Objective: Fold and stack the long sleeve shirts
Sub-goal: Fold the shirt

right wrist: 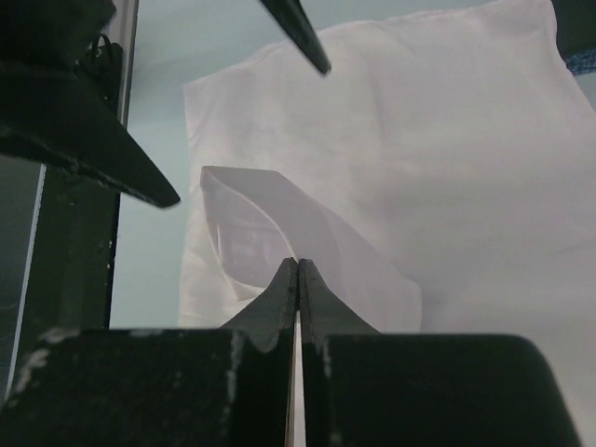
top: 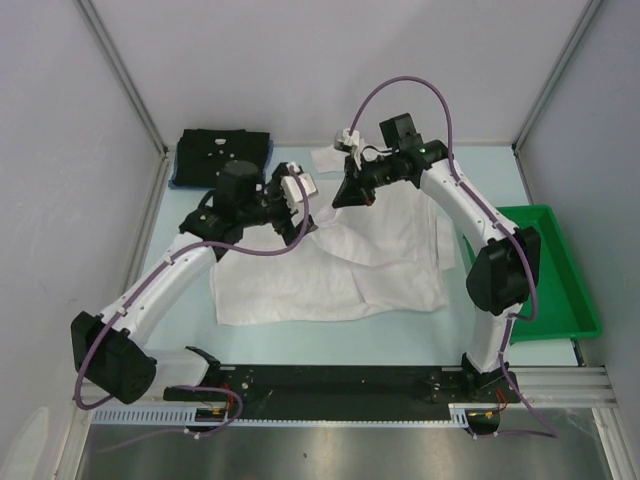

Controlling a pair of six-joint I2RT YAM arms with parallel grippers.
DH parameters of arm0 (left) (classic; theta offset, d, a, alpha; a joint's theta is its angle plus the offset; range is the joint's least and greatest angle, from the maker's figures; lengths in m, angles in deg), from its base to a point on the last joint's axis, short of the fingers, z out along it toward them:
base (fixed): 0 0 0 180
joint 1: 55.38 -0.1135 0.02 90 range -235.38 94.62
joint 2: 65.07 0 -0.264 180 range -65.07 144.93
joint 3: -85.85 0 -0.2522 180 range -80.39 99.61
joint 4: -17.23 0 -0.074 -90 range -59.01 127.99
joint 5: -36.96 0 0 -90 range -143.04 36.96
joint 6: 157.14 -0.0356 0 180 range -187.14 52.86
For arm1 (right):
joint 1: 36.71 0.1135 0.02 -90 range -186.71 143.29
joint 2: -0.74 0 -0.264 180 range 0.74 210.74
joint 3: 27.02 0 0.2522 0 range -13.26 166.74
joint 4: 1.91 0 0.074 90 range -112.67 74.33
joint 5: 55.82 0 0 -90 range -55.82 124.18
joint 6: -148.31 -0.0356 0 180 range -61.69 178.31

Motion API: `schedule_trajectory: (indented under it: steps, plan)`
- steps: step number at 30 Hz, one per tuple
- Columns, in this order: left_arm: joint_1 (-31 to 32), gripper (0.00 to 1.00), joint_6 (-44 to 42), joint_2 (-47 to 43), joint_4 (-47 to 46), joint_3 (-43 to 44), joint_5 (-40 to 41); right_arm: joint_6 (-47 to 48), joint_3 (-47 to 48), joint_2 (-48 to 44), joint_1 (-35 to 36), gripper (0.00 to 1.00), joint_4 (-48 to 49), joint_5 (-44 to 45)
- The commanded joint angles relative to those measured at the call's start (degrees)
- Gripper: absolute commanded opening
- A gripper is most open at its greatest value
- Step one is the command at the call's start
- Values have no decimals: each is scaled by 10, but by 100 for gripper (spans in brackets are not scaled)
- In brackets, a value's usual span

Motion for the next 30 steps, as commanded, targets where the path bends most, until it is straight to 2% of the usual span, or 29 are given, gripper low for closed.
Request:
schedule_trajectory:
  steps: [1,8,11,12,14,16,17,18,19,21,23,25,28,30]
  plan:
    - [41,97,33,1,-59,-16,63,-30,-8,-55,10,0,46,-17]
    - [50,89,73,20,-76,-18,82,-55,-33,-86,16,0,77,-13]
    - [51,70,114,37,-71,-6,84,-70,-43,-101,23,0,93,-11]
    - [51,40,141,41,-68,1,86,-79,-48,-105,25,0,117,-7]
    - [50,2,190,42,-63,14,99,-115,-69,-120,22,0,155,14]
    - [47,0,261,35,-72,13,81,-177,-88,-132,13,21,227,43]
    - [47,0,287,26,-81,1,77,-195,-115,-148,8,32,253,86]
    - [47,0,343,19,-91,-7,85,-224,-130,-158,3,52,300,107]
    - [46,0,371,14,-109,-14,92,-234,-145,-168,-10,57,322,127]
    - [43,0,464,8,-126,-29,138,-245,-190,-197,-22,64,356,176]
    - [42,0,530,13,-134,-28,193,-238,-215,-215,-27,64,359,205]
    - [41,0,642,27,-120,-19,266,-219,-254,-242,-22,64,358,204]
    - [38,0,753,50,-86,12,275,-193,-302,-272,16,60,369,230]
    - [38,2,832,59,-72,23,282,-191,-343,-284,45,59,410,266]
